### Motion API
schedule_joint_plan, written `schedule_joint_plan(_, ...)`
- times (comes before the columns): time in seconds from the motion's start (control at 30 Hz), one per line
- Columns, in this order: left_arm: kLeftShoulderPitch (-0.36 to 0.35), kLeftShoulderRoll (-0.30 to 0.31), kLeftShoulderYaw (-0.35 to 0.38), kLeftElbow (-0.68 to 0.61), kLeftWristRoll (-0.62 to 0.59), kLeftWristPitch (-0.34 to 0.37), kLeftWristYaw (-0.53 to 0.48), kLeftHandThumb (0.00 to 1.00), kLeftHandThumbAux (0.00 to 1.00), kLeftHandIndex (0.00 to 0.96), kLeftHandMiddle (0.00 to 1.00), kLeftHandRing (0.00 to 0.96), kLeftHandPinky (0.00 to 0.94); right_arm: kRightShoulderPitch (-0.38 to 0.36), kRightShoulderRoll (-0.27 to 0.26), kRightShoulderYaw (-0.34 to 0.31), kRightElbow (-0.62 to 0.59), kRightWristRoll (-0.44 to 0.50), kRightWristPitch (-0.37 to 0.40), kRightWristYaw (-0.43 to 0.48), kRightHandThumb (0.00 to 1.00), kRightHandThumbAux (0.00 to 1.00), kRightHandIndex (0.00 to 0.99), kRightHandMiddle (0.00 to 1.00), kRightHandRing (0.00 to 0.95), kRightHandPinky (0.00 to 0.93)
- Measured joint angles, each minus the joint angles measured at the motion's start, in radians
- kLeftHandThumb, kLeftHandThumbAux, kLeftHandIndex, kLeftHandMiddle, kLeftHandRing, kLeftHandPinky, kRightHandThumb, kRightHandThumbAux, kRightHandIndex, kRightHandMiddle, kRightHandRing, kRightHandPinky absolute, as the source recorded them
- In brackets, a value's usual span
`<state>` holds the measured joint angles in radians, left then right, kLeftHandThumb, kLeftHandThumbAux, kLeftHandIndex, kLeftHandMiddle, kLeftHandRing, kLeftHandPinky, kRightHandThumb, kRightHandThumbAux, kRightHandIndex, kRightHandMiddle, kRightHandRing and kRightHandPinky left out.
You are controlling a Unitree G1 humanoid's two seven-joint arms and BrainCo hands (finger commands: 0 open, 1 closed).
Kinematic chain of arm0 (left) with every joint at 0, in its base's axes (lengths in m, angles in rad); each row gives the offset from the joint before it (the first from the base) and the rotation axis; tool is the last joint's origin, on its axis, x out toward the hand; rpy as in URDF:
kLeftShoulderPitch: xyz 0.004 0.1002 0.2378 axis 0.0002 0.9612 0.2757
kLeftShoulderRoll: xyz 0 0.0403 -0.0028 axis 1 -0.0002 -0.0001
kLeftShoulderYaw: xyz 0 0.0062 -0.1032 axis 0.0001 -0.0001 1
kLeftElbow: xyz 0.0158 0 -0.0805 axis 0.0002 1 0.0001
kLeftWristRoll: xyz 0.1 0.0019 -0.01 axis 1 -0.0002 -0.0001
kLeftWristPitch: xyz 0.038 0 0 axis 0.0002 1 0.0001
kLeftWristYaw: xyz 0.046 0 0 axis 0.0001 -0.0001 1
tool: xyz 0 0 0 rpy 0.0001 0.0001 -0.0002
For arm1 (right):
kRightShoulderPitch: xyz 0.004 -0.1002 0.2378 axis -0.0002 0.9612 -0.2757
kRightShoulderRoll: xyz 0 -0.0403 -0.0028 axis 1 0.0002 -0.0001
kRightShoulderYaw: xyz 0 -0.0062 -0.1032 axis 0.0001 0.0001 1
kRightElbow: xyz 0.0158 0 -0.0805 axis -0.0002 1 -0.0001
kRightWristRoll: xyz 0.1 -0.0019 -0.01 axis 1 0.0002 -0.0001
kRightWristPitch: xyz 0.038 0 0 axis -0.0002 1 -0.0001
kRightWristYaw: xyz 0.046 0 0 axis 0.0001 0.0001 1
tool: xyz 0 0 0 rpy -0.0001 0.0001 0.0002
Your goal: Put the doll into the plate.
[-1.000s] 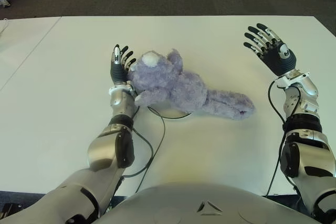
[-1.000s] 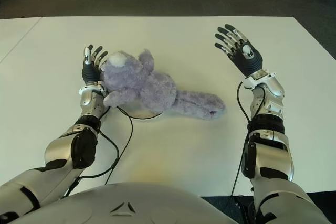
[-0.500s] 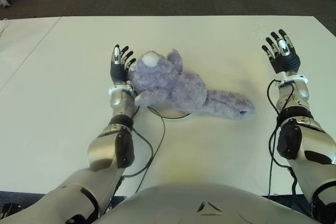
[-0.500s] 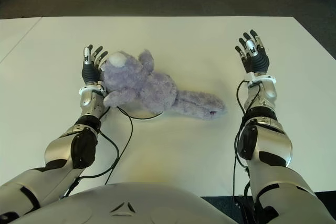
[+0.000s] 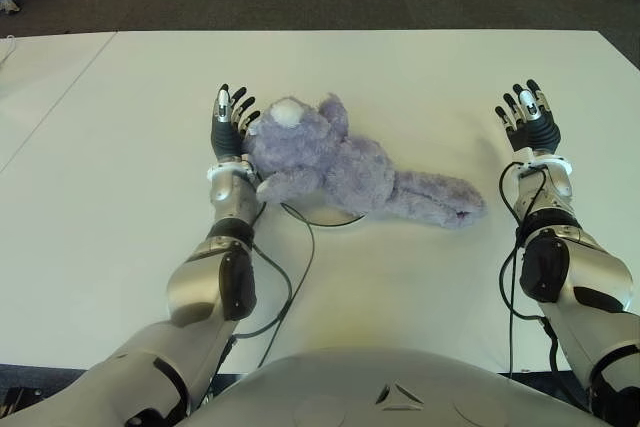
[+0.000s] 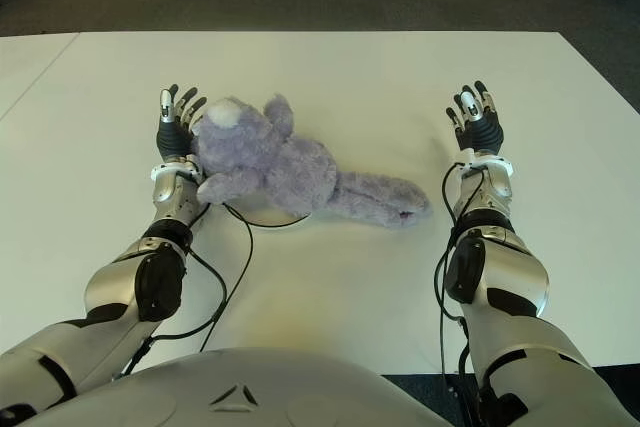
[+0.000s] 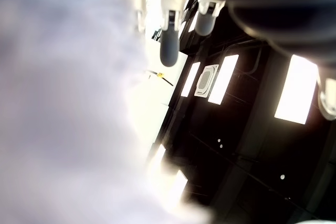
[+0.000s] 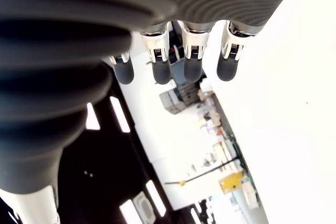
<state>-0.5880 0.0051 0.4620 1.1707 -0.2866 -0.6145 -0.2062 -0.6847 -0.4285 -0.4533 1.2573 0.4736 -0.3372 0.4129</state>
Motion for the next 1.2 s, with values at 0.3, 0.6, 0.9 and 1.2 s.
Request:
schedule_joint_plan(0.3,0.000,0.001,0.000,0.000,0.000,0.000,-0.003,0.000,0.312,0.018,0.212,0.253,0.292,0.001,0.069,-0.008,0.030,-0.011,-0.011,-0.105,0.000,0.701,0.055,0.066,0.040,0.027)
schedule_joint_plan(0.6,0.000,0.001,-0.001,0.000,0.002,0.000,-0.003,0.000,0.309,0.015,0.220,0.256,0.282,0.001,0.155,0.049,0.028,-0.115,-0.108,-0.194,0.000,0.645,0.036,0.056,0.033,0.018)
schedule_joint_plan(0.9,0.000,0.001,-0.002,0.000,0.002,0.000,-0.003,0.000,0.313,0.015,0.214,0.249,0.282,0.002,0.184,0.136,0.025,-0.259,-0.149,-0.306,0.000,0.665,0.061,0.077,0.045,0.023)
schedule_joint_plan(1.2,0.001,0.002,-0.003,0.000,0.002,0.000,-0.003,0.000,0.328,0.026,0.216,0.253,0.272,0.021,0.231,0.175,0.010,-0.340,-0.194,-0.401,0.000,0.689,0.112,0.120,0.087,0.069)
